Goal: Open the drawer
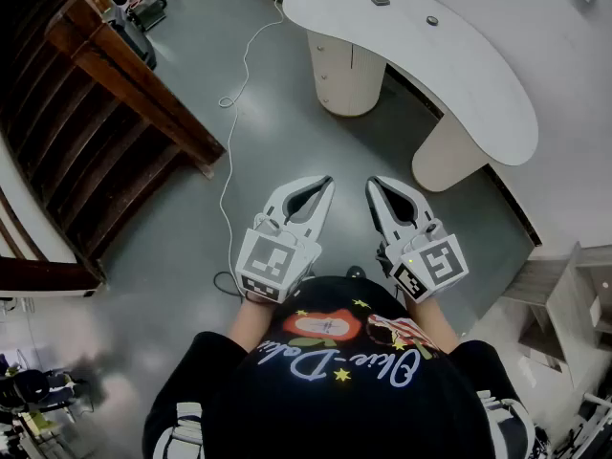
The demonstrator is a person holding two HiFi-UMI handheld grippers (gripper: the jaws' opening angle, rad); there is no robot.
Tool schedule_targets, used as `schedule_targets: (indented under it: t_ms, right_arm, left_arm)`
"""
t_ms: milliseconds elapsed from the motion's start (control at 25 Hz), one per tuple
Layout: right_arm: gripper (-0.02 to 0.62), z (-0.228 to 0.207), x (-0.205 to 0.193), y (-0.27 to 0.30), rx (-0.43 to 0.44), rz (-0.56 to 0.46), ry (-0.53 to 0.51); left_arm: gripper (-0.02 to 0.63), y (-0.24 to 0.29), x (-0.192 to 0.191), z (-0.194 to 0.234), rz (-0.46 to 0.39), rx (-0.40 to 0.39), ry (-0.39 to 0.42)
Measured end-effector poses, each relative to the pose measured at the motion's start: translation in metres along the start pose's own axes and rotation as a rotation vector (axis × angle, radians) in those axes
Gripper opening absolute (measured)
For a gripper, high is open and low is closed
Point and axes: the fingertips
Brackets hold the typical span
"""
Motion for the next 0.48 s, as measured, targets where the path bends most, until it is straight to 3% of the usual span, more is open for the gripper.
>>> schedule_targets:
  t_ms: [480]
  right_arm:
    - [0.0, -0.021, 0.005, -0.018, 0.008, -0.036, 0.021]
  left_arm:
    - [0.003, 0.014, 0.0, -0.016, 0.017, 0.036, 0.009]
Point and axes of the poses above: the fingertips, and each gripper's own axes: y forward along the fingers, z to its left, x out of its top, and after that the axes turned 9 degrees about x, right-handed
